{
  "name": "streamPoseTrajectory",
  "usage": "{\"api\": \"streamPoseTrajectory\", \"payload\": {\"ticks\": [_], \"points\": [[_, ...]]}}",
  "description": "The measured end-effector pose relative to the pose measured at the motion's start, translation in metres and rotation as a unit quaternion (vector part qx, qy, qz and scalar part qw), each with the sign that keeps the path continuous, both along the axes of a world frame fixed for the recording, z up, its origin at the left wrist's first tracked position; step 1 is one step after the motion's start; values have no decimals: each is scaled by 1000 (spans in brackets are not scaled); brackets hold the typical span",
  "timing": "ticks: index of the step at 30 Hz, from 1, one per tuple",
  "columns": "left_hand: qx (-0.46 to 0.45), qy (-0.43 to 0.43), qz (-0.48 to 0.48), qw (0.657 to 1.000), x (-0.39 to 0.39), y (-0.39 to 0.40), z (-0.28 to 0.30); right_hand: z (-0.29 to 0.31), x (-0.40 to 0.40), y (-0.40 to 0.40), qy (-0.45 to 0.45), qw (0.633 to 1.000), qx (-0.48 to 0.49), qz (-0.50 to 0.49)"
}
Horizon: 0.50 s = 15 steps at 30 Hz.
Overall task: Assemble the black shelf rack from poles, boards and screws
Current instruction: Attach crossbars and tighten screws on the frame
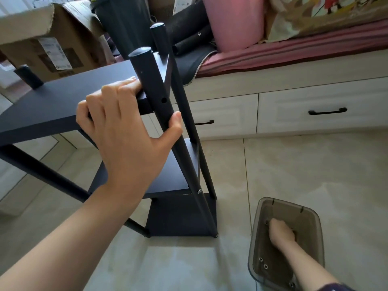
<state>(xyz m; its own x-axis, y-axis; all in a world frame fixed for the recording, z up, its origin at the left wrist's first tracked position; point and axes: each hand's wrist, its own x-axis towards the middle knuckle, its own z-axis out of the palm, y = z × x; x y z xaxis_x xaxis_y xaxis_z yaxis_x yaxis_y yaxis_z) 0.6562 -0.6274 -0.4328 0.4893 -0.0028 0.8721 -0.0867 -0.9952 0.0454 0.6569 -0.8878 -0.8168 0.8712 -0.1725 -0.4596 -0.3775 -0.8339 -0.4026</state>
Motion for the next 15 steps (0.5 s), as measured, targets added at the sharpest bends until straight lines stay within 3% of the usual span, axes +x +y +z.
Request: {"api": "streamPoseTrajectory", "payload": {"ticks": [15], "points": [[1, 12, -23, 1000, 0, 3, 1, 34, 44, 52, -11, 991, 17, 130]]}}
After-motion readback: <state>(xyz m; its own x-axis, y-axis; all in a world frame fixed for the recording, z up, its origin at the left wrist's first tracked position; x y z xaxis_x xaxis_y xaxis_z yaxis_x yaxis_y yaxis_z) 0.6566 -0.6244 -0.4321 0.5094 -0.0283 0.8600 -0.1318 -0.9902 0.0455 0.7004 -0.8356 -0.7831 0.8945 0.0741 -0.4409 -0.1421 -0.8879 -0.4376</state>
